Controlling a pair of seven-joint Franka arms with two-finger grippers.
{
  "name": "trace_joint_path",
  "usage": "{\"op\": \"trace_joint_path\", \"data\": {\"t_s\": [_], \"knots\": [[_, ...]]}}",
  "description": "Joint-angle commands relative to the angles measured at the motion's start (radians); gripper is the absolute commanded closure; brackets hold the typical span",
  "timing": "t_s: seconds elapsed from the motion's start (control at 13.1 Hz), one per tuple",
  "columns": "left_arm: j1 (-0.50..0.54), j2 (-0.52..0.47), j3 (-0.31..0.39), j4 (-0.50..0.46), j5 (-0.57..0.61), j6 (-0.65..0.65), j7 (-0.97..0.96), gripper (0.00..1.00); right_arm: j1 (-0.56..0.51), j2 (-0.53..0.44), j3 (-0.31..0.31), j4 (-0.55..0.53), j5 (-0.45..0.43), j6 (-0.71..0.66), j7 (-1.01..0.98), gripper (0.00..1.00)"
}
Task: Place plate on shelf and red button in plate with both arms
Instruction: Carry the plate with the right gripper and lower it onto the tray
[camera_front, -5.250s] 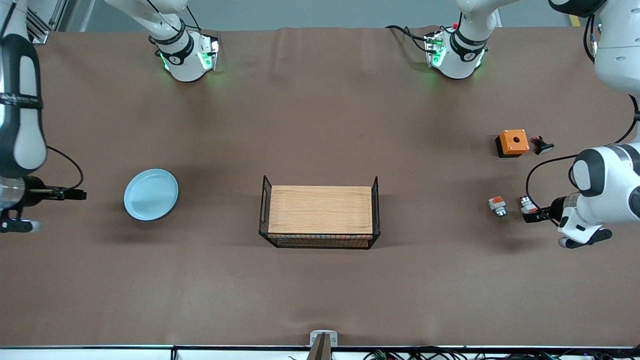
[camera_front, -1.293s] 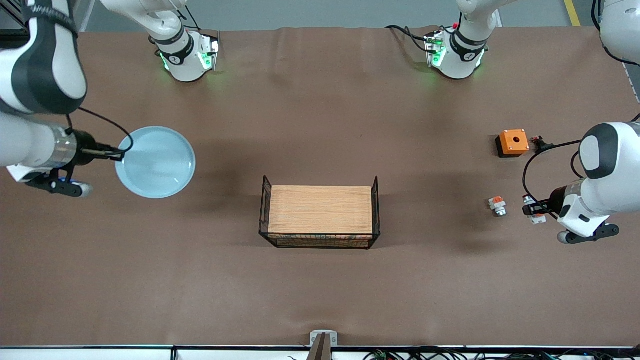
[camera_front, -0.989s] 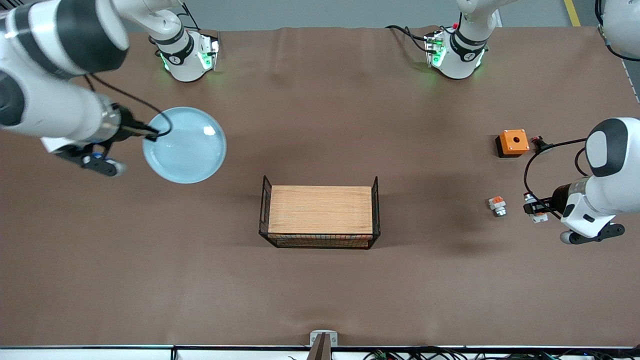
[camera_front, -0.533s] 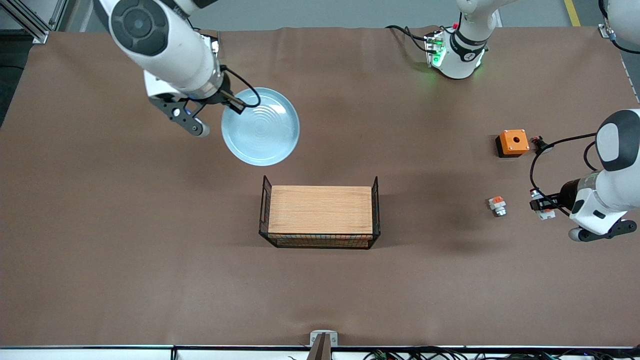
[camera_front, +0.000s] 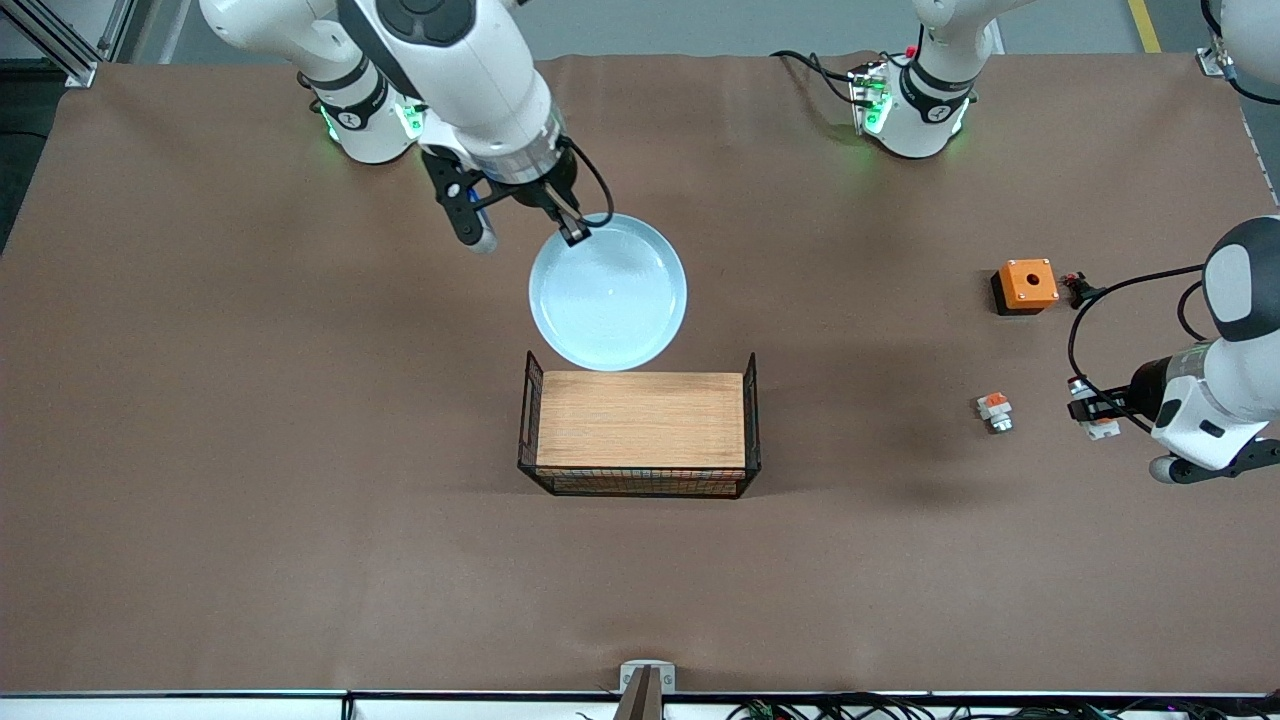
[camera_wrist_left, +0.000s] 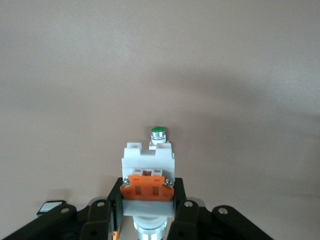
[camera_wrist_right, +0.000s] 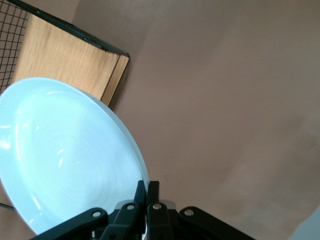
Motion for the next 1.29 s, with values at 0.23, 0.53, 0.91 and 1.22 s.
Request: {"op": "trace_joint_path", "data": {"t_s": [0.23,0.53,0.91,1.22], "knots": [[-0.002,0.008,-0.004,0.01,0.005,-0.019,-0.006,1.0,0.006,0.108,-0.013,-0.006,0.042,0.155,0.07,1.0],[-0.004,0.0,-0.01,0.01,0.004,-0.019,-0.007,1.0,0.012,0.184,-0.015,-0.006,0.042,0.237,0.075,0.99],[-0.004,-0.006,-0.028,0.008,-0.003,-0.021,-0.007,1.0,-0.017,0.227,-0.016,-0.006,0.044,0.264,0.104,0.96],[-0.005,-0.006,-0.031,0.008,-0.006,-0.021,-0.006,1.0,-0.03,0.262,-0.016,-0.001,0.042,0.297,0.152,0.91]]}}
